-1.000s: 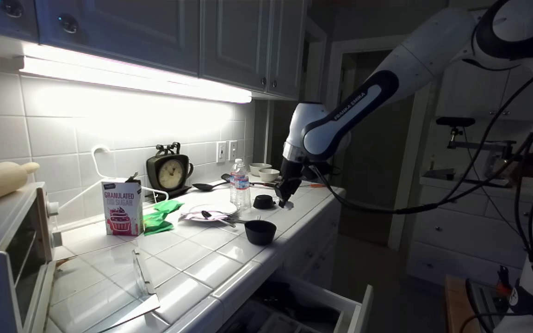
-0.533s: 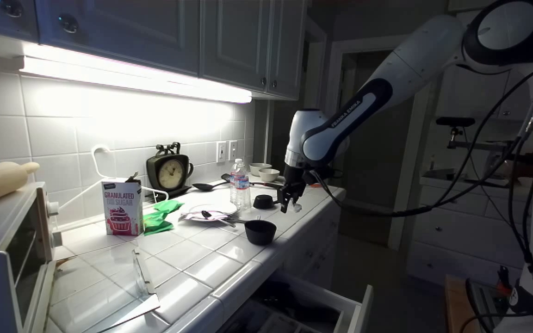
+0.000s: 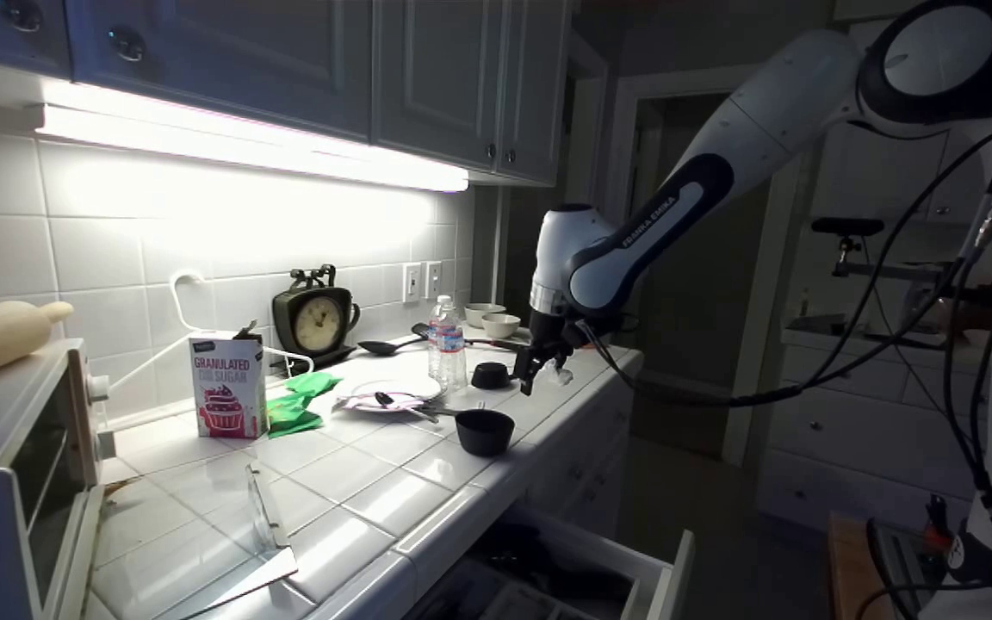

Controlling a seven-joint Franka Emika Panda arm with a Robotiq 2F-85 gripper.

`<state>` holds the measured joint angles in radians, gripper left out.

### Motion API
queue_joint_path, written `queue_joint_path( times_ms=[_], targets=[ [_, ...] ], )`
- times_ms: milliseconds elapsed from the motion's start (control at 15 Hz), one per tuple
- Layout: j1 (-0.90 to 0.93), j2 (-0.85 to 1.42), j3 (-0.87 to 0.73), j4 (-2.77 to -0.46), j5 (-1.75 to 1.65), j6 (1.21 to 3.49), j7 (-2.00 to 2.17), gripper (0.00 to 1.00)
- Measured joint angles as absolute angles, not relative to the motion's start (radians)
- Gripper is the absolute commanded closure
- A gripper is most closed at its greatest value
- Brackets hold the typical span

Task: Put the white item into the small pot

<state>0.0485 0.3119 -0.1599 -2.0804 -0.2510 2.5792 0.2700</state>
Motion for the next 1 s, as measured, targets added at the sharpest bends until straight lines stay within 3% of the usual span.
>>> queue_joint_path(
  times_ms=[467,1000],
  targets=[
    [0.055,0.315,-0.158,-2.074,-0.278,2.551,0.288,0.0],
    [0.068,0.315,-0.109,-2.1,-0.196,2.771,0.331,0.0]
  ],
)
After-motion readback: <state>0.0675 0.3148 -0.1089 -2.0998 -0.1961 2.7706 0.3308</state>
